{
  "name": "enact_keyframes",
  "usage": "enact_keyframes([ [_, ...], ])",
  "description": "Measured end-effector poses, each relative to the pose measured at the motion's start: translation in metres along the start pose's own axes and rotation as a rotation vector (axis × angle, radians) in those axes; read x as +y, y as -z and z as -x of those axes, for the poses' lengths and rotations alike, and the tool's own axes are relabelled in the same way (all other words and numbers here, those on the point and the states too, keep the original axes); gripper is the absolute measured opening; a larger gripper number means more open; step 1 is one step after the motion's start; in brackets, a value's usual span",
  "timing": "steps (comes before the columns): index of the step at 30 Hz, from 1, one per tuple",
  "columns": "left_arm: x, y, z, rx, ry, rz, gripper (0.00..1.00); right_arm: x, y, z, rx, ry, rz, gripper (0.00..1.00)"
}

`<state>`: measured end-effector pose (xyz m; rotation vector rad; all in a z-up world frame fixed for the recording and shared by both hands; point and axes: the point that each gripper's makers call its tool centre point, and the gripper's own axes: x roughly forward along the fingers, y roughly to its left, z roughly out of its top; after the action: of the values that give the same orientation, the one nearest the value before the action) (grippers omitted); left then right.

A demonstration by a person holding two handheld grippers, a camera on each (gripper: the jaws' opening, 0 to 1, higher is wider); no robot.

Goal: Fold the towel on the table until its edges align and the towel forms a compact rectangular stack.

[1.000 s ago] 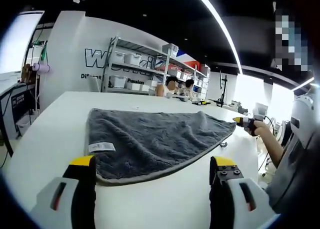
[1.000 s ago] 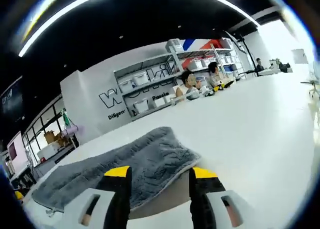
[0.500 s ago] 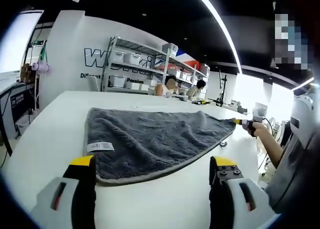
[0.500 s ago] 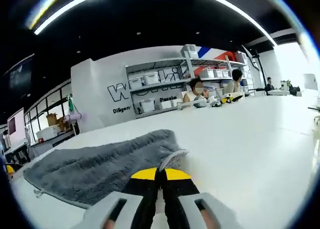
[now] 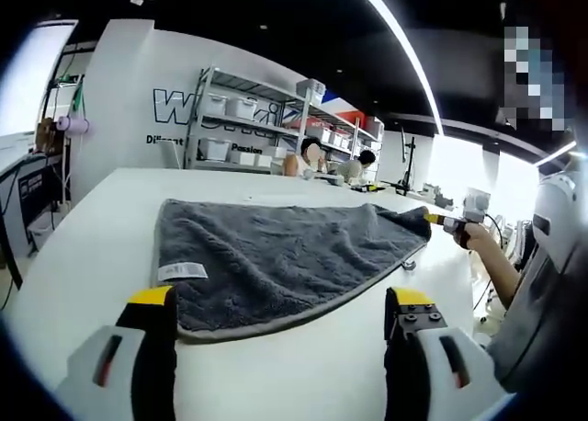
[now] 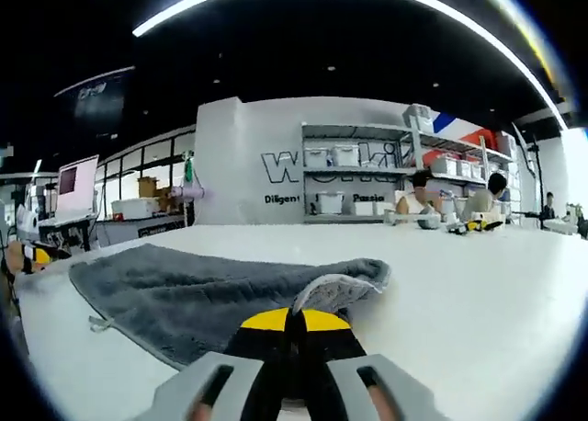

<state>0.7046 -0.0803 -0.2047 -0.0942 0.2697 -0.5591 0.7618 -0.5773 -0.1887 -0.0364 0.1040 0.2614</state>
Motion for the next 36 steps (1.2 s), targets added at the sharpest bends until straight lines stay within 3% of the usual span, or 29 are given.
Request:
enact_keyframes([
  [5,0.000,-0.002,0.002,-0.003,-0.002,-0.004,0.99,0.027,0.002,-0.003,0.033,-0.074,0.163,0.03],
  [17,-0.001,-0.002,0.005,-0.008,-0.004,-0.005,0.99,0.051,-0.010,0.001,0.015,-0.103,0.344,0.03],
  [25,0.000,-0.003,0.007,-0.012,-0.010,-0.007,0.99,0.046,-0.043,0.010,-0.106,-0.063,0.318,0.03],
  [34,-0.001,-0.002,0.007,-0.012,-0.009,-0.005,0.99,0.073,-0.045,0.006,-0.107,-0.134,0.378,0.03],
  [36,-0.001,-0.002,0.007,-0.013,-0.009,-0.006,0.99,0.083,-0.041,0.004,-0.089,-0.161,0.429,0.03],
])
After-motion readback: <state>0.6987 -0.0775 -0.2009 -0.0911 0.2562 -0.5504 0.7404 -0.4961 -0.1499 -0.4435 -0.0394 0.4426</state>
